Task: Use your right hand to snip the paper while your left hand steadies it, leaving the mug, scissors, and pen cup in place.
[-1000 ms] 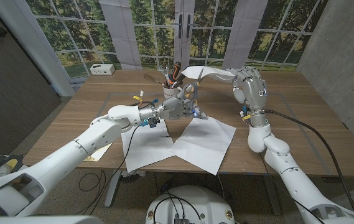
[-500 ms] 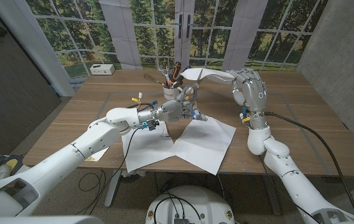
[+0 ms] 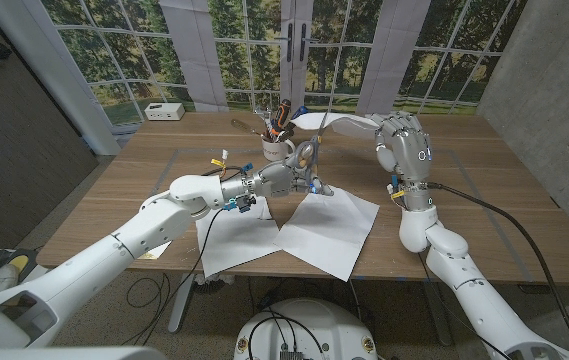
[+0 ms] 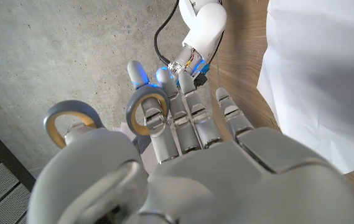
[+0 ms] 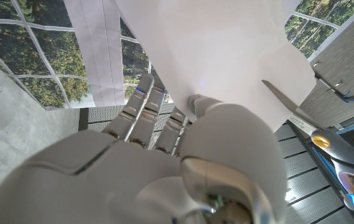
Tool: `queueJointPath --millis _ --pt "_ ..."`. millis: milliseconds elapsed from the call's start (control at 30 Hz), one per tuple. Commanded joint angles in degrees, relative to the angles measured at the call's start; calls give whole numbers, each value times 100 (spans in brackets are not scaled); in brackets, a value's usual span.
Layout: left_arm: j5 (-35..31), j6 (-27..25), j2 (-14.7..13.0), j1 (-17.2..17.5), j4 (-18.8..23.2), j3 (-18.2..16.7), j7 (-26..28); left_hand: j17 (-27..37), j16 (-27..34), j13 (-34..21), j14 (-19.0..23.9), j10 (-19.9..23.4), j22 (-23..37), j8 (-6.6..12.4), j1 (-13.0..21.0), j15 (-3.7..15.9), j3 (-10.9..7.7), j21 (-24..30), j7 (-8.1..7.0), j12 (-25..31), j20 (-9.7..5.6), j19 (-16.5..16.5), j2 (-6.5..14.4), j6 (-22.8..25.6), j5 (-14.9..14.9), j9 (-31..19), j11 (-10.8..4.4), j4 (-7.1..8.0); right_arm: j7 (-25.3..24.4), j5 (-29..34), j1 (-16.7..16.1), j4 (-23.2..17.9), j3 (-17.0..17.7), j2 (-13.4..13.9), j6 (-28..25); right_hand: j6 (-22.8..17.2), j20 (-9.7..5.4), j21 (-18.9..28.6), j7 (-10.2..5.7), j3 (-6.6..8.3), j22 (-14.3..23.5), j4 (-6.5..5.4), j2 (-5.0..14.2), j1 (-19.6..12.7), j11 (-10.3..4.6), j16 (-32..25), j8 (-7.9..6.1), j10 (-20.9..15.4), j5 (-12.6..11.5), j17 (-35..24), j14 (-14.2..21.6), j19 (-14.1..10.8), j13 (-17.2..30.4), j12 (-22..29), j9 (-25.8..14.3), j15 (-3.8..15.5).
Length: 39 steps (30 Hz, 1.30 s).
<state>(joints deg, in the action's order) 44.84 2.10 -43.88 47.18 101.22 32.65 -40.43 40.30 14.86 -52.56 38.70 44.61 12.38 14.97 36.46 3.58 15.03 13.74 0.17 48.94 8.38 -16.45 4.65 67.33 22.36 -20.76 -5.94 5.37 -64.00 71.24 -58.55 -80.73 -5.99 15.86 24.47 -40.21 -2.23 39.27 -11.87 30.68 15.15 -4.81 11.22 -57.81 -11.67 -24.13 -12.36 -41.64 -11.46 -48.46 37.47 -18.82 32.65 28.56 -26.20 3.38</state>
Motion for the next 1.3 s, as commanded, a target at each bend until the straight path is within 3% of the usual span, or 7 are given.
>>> queueJointPath --millis 33,467,667,767,867,967,1300 --pt "13 45 99 -78 -169 87 -117 26 38 25 14 244 30 27 478 442 -252 33 9 -16 17 1 338 -31 -127 -38 -237 -141 0 27 -77 -104 44 26 -103 -56 -517 65 5 23 11 1 -7 30 7 41 5 -57 -15 -19 46 20 10 -13 -12 1017" --pt "50 35 134 -87 -281 103 -173 -22 13 1 62 298 37 54 755 460 -419 52 26 8 19 -6 464 -25 -363 -54 -258 -250 0 -10 -127 -123 -13 18 -208 -62 -517 111 7 23 -9 2 -11 39 7 64 6 -77 -11 -45 59 40 2 -16 -8 1019" --pt "76 23 139 -68 -275 79 -137 -13 34 -19 124 380 48 98 1040 509 -770 70 35 35 20 -9 719 -31 -455 -104 -277 -299 0 -105 -151 -158 -72 81 -292 -66 -516 130 6 26 -17 4 -8 40 7 77 6 -76 -11 -56 62 52 0 -20 -7 1018" --pt "131 -25 166 -58 -305 76 -109 1 48 -34 167 423 58 147 1279 540 -1127 96 -15 41 23 -33 786 8 -504 -125 -288 -321 0 -183 -158 -175 -130 143 -358 -68 -519 140 6 25 -22 5 -11 41 7 81 6 -75 -10 -62 65 54 -3 -23 -6 1017" --pt "147 -22 197 -80 -349 88 -159 37 44 -89 214 398 83 206 1758 595 -2138 150 2 8 27 -48 810 -75 -596 -195 -284 -258 0 -247 -164 -196 -183 190 -424 -76 -516 158 4 28 -30 3 -9 46 8 95 3 -83 -9 -69 65 63 1 -20 -5 1017" --pt "140 93 279 -193 -526 143 -456 36 26 -127 209 370 88 213 1786 600 -2363 167 2 3 1 -57 793 -130 -648 -217 -294 -184 0 -294 -164 -217 -227 230 -481 -73 -521 179 7 25 -39 5 -13 50 7 102 6 -88 -7 -82 74 69 -3 -23 -4 1017" --pt "132 310 358 -273 -716 165 -815 2 -54 -256 151 275 87 263 1742 692 -2762 175 -19 0 -42 -14 727 -251 -790 -316 -329 7 0 -470 -123 -206 -398 345 -645 -73 -522 204 6 27 -50 6 -11 53 7 116 7 -89 -7 -94 79 77 -5 -27 -2 1019"
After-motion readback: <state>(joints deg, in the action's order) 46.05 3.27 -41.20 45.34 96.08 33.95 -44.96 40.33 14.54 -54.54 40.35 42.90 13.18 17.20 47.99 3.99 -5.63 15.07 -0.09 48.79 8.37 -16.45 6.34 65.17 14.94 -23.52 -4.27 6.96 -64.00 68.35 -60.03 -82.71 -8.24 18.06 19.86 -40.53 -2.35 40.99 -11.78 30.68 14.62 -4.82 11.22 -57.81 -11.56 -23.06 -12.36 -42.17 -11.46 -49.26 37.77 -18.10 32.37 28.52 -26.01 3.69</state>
